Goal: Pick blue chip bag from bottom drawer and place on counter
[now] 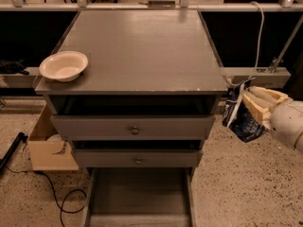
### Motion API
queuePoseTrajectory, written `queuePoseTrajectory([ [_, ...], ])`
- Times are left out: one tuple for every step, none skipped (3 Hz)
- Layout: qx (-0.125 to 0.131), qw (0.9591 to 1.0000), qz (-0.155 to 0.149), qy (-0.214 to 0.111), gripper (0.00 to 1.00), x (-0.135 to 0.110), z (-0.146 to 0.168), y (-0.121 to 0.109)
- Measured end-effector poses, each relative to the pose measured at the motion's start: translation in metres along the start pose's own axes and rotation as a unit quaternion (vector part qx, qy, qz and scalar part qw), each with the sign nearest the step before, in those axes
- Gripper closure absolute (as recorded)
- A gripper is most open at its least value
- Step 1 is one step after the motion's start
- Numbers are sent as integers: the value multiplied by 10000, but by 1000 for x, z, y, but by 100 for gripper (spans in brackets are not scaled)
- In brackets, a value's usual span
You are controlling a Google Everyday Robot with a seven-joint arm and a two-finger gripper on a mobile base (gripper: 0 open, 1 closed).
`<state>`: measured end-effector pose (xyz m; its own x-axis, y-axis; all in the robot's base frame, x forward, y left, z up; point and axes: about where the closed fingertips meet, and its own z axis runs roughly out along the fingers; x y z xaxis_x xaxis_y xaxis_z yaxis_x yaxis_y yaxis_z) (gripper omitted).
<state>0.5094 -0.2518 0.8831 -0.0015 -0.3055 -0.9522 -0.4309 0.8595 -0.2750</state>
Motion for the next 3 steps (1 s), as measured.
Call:
queuePoseTrajectory([
  [78, 9995, -202, -234, 100, -28, 2, -8],
  [75, 9962, -633, -599, 100, -85, 12, -16],
  [-38, 9914, -980, -865, 100, -137, 29, -18],
])
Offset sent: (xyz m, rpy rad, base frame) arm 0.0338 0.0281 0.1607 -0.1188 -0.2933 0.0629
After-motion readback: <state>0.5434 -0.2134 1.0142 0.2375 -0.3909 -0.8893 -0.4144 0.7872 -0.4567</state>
